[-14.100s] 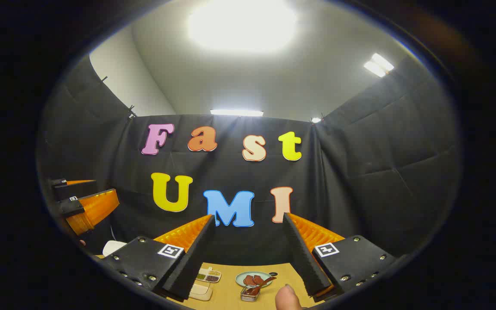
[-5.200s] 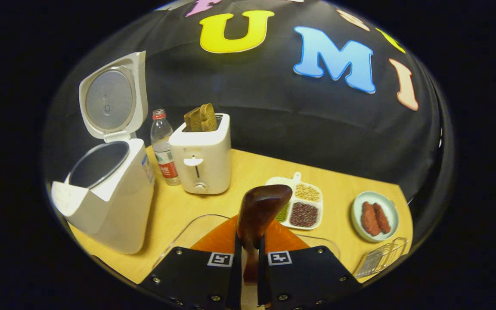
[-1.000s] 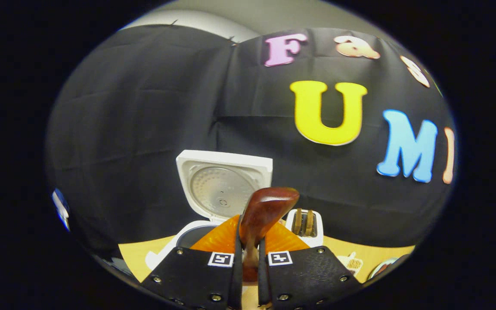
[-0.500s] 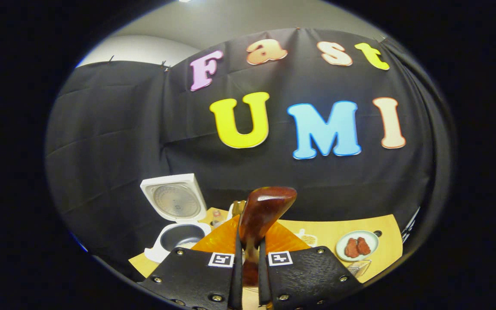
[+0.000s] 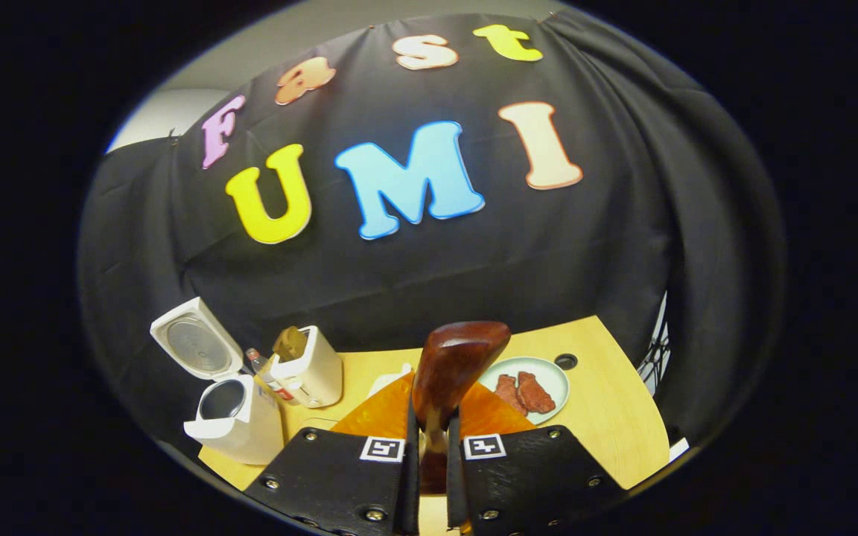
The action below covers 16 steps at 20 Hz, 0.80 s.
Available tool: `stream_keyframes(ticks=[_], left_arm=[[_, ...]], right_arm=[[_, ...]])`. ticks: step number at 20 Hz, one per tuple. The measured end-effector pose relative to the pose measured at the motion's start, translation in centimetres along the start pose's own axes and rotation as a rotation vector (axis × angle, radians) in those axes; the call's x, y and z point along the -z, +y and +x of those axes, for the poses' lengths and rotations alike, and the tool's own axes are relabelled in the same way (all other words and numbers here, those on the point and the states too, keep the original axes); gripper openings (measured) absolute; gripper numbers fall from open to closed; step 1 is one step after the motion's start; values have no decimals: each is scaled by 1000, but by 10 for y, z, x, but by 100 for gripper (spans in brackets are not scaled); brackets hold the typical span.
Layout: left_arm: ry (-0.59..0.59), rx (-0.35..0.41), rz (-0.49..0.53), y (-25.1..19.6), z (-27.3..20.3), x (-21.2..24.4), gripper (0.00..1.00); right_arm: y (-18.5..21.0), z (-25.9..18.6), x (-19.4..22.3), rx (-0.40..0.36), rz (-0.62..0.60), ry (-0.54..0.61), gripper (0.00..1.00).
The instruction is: Close the left gripper, press the button to open the rice cooker; take a wooden spoon from the chopstick holder with the right hand, scoop a spoonful of rice and pour it into the rice cooker, then put the wooden spoon back into the chopstick holder.
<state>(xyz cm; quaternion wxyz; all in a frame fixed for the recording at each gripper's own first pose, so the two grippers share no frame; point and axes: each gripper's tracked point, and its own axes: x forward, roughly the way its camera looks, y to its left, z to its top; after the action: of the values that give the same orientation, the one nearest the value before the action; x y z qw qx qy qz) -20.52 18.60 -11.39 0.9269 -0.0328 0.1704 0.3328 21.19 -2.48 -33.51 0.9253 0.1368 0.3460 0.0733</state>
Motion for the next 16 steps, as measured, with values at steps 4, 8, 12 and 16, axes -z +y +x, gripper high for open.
stream_keyframes(ticks=[4,8,12,16], left_arm=[[51,-56,14,-45,10,13,77],[104,-50,104,-82,12,25,77],[148,-37,128,-112,16,34,80],[153,-31,177,-126,20,34,87]], right_arm=[[-50,42,37,20,21,82,15],[-78,71,75,52,45,147,15],[-93,94,105,76,124,199,15],[-98,99,118,71,198,212,17]])
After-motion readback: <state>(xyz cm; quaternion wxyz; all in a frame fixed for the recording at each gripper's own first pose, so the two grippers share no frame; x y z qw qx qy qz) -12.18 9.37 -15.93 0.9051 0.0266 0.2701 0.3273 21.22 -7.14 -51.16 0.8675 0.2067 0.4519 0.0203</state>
